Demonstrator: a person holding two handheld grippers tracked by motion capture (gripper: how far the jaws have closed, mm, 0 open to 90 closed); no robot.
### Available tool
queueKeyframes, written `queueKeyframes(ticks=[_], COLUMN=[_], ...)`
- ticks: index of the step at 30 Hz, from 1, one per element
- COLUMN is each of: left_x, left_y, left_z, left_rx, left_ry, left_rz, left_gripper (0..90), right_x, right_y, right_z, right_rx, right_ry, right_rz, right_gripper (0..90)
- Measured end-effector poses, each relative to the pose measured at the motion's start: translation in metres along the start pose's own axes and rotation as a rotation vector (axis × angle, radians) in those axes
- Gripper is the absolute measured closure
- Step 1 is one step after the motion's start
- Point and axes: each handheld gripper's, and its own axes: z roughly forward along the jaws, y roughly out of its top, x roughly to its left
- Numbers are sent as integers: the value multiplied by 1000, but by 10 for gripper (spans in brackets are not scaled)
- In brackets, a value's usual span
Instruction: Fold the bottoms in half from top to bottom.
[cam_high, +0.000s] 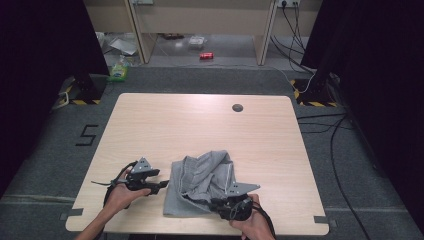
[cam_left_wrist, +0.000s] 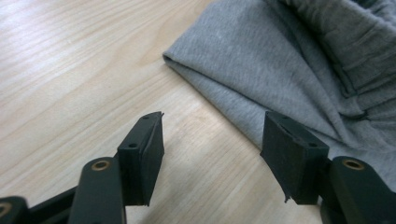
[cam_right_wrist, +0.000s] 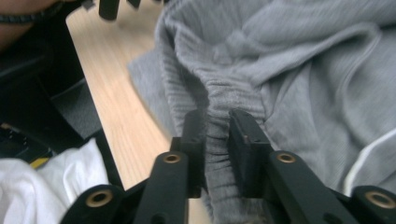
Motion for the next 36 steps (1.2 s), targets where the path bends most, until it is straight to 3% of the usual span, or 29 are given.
queueKeyframes(ticks=[5, 10, 16, 24, 36], left_x=[1, 1, 0, -1, 0], left_y=[-4, -5, -6, -8, -8], left_z=[2, 2, 1, 1, 1], left_rx=[34, 29, 40, 30, 30], left_ry=[10, 12, 33, 38, 37], left_rz=[12, 14, 53, 54, 55], left_gripper=[354, 348, 348, 345, 345], right_x=[-4, -11, -18, -27, -49], right_y=[24, 50, 76, 104, 130], right_z=[-4, 1, 19, 42, 71], right_rx=[-53, -74, -75, -65, -12], right_ry=[-17, -43, -66, -87, -76], right_rz=[-4, -17, -30, -48, 4], right_gripper=[639, 553, 510, 475, 409])
